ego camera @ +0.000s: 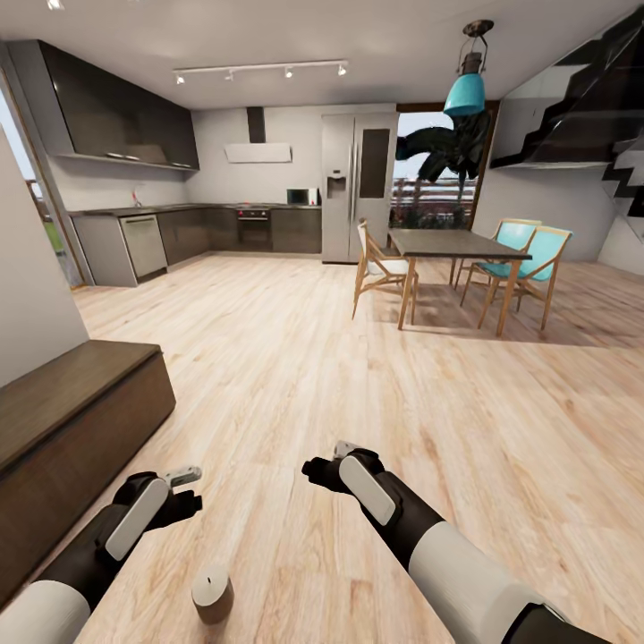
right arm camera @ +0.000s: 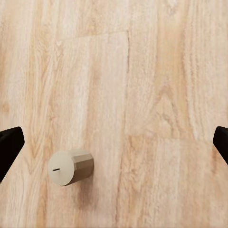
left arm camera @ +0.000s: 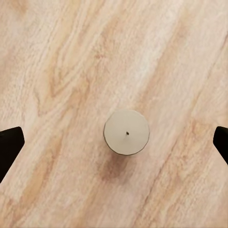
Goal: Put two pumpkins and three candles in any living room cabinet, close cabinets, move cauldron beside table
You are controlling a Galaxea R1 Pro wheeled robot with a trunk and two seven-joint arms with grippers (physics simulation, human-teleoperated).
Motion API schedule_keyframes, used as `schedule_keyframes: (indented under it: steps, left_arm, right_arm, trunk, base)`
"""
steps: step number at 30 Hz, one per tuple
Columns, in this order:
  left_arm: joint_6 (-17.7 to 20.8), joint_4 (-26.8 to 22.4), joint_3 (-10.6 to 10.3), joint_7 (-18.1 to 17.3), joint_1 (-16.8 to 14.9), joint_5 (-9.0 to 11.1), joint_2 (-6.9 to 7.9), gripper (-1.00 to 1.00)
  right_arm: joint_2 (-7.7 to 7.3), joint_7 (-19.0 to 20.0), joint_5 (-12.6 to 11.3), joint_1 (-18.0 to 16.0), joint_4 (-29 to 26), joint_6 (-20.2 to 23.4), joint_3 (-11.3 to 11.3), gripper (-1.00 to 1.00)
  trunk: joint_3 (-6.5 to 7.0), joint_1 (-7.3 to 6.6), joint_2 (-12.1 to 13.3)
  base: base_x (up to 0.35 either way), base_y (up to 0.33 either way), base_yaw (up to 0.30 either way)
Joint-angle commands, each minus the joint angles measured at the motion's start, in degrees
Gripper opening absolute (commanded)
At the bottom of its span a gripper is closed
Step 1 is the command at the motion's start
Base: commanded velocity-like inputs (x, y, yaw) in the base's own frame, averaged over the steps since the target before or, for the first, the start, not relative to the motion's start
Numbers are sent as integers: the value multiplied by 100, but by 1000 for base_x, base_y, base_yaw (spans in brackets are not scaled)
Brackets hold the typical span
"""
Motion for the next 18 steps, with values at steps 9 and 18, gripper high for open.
schedule_keyframes:
  steps: [9,18]
  left_arm:
    - [1,-7,-21,58,-5,58,-4,100]
    - [1,-7,-21,58,-5,58,-4,100]
  right_arm:
    - [-2,-42,-47,-4,-9,1,21,100]
    - [-11,-42,-47,-5,-4,-3,25,100]
  trunk:
    - [-189,101,-174]
    - [-388,125,-186]
  base:
    - [0,0,0]
    - [0,0,0]
